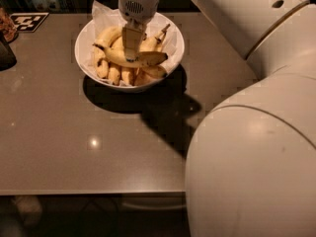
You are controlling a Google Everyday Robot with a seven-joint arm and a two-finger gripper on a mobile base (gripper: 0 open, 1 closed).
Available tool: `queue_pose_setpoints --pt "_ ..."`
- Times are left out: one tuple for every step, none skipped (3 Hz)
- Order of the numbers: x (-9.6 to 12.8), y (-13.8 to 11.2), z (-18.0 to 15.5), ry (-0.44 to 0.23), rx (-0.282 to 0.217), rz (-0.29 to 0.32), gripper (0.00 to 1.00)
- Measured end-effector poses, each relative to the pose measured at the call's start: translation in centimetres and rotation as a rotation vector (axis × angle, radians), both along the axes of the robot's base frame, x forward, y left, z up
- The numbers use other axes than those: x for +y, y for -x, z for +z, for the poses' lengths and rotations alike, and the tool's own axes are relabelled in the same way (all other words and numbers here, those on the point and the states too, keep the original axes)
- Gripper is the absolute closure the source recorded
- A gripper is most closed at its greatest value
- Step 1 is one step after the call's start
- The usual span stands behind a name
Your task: Pick banana from white bowl
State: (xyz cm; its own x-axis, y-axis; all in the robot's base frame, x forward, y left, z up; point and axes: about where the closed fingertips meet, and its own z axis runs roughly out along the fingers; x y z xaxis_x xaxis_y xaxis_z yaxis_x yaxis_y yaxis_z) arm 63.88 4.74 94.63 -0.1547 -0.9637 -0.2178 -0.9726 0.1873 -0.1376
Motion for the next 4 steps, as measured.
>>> queue_pose_setpoints --pt "0.00 0.00 0.00 0.000 0.000 0.000 0.90" --pt "0.00 0.00 0.00 0.000 0.000 0.000 1.00" --pt "0.00 0.00 0.00 0.000 0.000 0.000 0.82" --pt "0.00 0.00 0.00 0.000 0.000 0.000 0.59"
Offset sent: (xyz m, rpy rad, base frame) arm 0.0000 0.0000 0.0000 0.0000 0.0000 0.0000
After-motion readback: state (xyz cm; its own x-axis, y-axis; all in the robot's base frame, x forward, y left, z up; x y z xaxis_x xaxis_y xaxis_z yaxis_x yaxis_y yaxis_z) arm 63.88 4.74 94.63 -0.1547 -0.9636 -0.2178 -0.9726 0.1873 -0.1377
